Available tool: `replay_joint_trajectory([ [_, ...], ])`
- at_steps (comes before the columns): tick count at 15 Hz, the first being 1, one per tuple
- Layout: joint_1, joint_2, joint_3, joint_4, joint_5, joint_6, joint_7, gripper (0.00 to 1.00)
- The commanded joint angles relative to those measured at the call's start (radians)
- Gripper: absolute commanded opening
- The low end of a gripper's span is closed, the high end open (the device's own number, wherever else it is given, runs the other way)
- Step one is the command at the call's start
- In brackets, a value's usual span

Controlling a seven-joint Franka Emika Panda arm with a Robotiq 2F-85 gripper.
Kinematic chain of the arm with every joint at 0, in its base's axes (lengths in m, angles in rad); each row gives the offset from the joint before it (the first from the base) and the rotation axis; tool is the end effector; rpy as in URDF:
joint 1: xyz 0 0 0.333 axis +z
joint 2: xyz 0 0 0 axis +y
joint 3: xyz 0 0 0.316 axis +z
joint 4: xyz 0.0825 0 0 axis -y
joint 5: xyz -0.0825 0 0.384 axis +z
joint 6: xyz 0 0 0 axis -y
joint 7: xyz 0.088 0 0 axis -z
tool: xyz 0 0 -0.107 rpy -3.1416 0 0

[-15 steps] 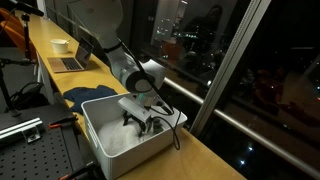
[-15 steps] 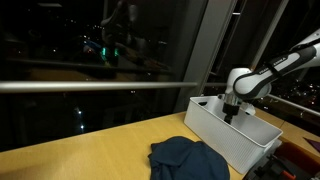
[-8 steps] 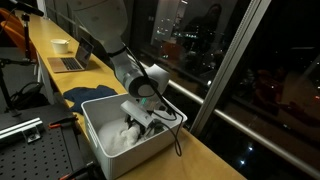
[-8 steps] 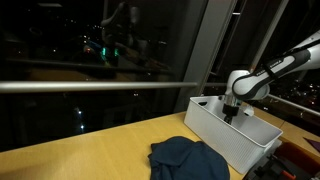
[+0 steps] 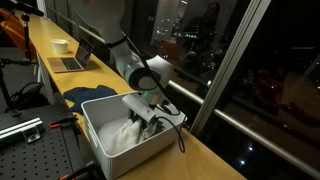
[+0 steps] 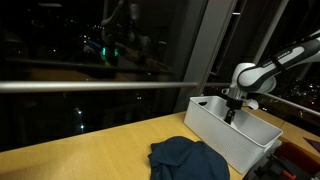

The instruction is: Remove the blue shirt, the white towel and turnip from the basket, then put them back in the basket

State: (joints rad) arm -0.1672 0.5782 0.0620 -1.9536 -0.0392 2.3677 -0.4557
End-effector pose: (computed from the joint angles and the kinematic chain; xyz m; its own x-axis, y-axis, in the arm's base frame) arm 0.5955 -0.0637 0.1657 0.9197 0.3666 -0.1403 0.3583 -0.9301 -0.0814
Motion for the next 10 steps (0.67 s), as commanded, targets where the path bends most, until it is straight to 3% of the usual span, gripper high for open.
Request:
replay_joint_trajectory([
  [1,-0.031,-0.2,0.019,-0.109,0.044,-0.05,-0.049,0.07],
  [5,-0.01,-0.387,0.001,-0.158,0.06,-0.095,-0.062,0.07],
  [10,0.07,-0.614,-0.015,-0.15,-0.004,-0.23,-0.005,0.07],
])
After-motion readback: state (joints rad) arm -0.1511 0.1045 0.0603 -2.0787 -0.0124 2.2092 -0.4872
